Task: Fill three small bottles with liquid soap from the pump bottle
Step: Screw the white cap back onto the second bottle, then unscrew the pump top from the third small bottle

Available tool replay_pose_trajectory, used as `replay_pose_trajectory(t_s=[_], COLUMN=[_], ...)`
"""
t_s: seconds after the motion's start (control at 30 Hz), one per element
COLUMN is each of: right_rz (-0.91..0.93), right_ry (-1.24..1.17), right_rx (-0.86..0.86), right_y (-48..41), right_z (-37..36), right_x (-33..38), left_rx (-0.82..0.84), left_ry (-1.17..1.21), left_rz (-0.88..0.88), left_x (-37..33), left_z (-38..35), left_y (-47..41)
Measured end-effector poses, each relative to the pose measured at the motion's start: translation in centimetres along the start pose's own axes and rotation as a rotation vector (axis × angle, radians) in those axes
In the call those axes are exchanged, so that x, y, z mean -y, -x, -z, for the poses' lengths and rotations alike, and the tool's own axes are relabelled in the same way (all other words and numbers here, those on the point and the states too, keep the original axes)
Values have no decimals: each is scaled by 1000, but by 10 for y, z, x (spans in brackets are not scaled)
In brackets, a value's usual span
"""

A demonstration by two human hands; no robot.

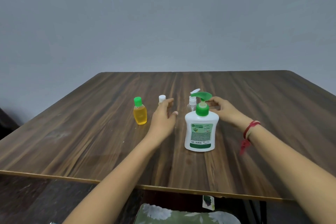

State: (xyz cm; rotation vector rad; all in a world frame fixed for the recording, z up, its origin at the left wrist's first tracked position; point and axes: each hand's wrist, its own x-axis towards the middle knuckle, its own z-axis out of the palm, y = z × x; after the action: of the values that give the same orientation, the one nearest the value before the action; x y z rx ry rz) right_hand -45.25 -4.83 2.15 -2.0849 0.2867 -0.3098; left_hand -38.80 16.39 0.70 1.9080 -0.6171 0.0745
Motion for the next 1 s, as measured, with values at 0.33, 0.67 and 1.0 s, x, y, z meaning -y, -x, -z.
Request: replay_pose_trajectory(t_s=[0.33, 0.67, 1.0], right_rz=[3, 41, 160], right_ry=[41, 58, 43], right_rx=[148, 181, 174], right_y=[-17, -36, -24], right_z=[-22, -37, -23], right_x=[-5, 0, 36], left_rx=[117, 125, 70], left_ry=[119, 172, 211], left_rz=[99, 75, -28], left_x=[14, 13, -6], left_z=[-30, -21, -18], left_y=[-5, -7, -14])
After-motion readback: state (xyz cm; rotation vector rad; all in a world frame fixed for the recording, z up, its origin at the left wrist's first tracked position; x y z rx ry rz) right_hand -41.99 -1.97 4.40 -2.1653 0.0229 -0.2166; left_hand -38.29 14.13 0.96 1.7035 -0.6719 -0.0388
